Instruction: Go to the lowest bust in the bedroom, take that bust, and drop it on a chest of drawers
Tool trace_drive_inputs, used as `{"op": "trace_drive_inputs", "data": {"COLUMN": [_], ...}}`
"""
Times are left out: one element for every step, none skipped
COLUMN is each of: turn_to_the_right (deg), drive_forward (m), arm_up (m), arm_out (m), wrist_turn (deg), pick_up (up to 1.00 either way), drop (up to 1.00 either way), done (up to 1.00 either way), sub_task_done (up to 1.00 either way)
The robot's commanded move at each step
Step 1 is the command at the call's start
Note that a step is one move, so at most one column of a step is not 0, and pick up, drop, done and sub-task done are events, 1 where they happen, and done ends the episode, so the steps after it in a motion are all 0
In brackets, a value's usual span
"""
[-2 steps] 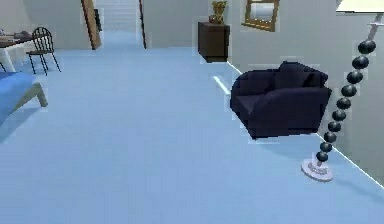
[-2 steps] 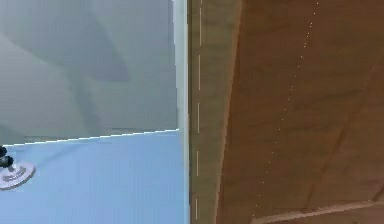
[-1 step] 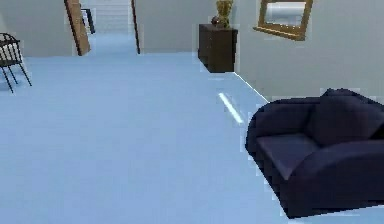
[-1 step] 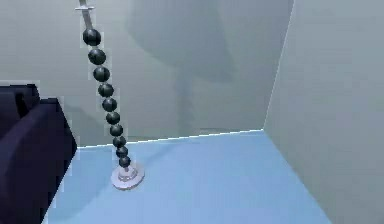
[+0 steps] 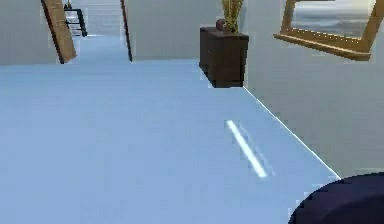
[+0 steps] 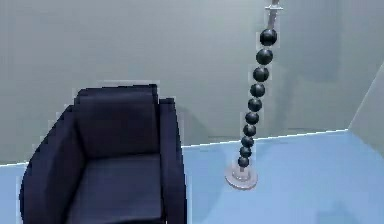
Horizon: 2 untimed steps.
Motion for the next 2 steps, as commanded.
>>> {"op": "trace_drive_inputs", "data": {"turn_to_the_right": [0.0, 0.0], "drive_forward": [1.0, 1.0], "arm_up": [0.0, 0.0], "arm_out": [0.0, 0.0], "wrist_turn": [0.0, 0.0], "pick_up": [0.0, 0.0], "drop": [0.0, 0.0], "done": [0.0, 0.0], "sub_task_done": [0.0, 0.0]}}
